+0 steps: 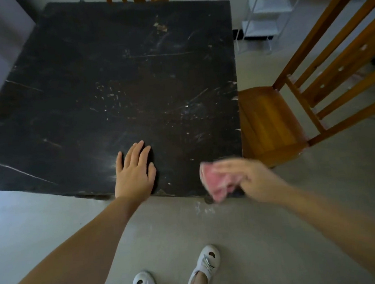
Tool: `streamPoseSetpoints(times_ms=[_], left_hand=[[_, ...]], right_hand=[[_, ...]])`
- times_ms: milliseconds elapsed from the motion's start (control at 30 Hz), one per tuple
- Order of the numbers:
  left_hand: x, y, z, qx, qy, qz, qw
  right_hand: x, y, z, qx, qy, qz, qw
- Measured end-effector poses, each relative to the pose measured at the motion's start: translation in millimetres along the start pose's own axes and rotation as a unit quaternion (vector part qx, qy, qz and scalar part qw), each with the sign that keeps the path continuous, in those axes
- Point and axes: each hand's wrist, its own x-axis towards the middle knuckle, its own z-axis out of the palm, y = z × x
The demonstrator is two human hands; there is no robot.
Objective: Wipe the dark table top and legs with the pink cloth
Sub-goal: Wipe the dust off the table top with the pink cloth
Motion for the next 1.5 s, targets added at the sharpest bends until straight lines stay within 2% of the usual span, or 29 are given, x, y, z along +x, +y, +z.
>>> streamPoseSetpoints(times_ms=[100, 200, 267, 367, 400, 433, 467, 567, 633, 667, 733, 800, 900, 967, 1033, 1200, 1267, 1333, 1433, 1500], left_hand=[[-1, 0, 0, -0.004, 0.004, 0.0, 1.0], [-1, -1, 0, -0.003, 0.006, -0.002, 1.0], [0, -1, 0, -0.002, 0.009, 0.002, 1.0], [0, -1, -1, -0.001, 0.005, 0.0, 1.0], [0, -1, -1, -0.002, 0.004, 0.0, 1.0], [0, -2, -1, -0.003, 0.004, 0.001, 1.0], [0, -3, -1, -0.003, 0.005, 0.003, 1.0], [0, -5, 0, 0.0, 0.0, 0.007, 1.0], [1, -6, 2, -0.002, 0.001, 0.007, 1.0], [1, -6, 2, -0.004, 0.002, 0.008, 1.0], [1, -7, 3, -0.012, 0.005, 0.016, 1.0], [1, -9, 5, -0.026, 0.001, 0.022, 0.999], [2, -10, 3, -0.054, 0.016, 0.022, 0.998], [2, -14, 1, -0.07, 0.004, 0.032, 0.997], [1, -17, -1, -0.084, -0.013, 0.052, 0.995], [-1, -22, -3, -0.097, -0.028, 0.098, 0.99], [-3, -23, -1, -0.086, -0.02, 0.143, 0.986], [-8, -19, 0, -0.066, -0.009, 0.247, 0.967], [-32, -4, 14, -0.071, 0.011, 0.419, 0.905], [-58, 10, 29, -0.11, 0.006, 0.478, 0.871]], right_hand=[[62, 47, -38, 0.048, 0.093, 0.165, 0.981], [89, 66, -15, -0.004, 0.072, 0.256, 0.964], [84, 43, 15, -0.043, 0.034, 0.224, 0.973], [56, -26, 49, -0.017, -0.069, 0.05, 0.996], [49, -43, 50, 0.017, -0.084, 0.0, 0.996], [48, -51, 42, 0.08, -0.107, -0.008, 0.991], [56, -48, 27, 0.131, -0.097, 0.009, 0.987], [102, -10, -24, 0.188, 0.049, 0.152, 0.969], [134, 28, -36, 0.149, 0.115, 0.259, 0.947], [148, 41, -34, 0.115, 0.108, 0.304, 0.94], [167, 49, -7, 0.01, 0.03, 0.378, 0.925], [170, 29, 23, -0.092, -0.026, 0.349, 0.932], [145, -26, 64, -0.097, -0.01, 0.224, 0.97], [117, -58, 83, -0.1, -0.013, 0.219, 0.97], [92, -77, 97, -0.114, 0.024, 0.23, 0.966], [45, -89, 114, -0.179, 0.043, 0.257, 0.949], [29, -87, 118, -0.165, 0.074, 0.27, 0.946], [11, -83, 121, -0.137, 0.121, 0.288, 0.94], [-23, -76, 125, -0.094, 0.236, 0.329, 0.91], [-45, -74, 131, -0.08, 0.317, 0.367, 0.871]])
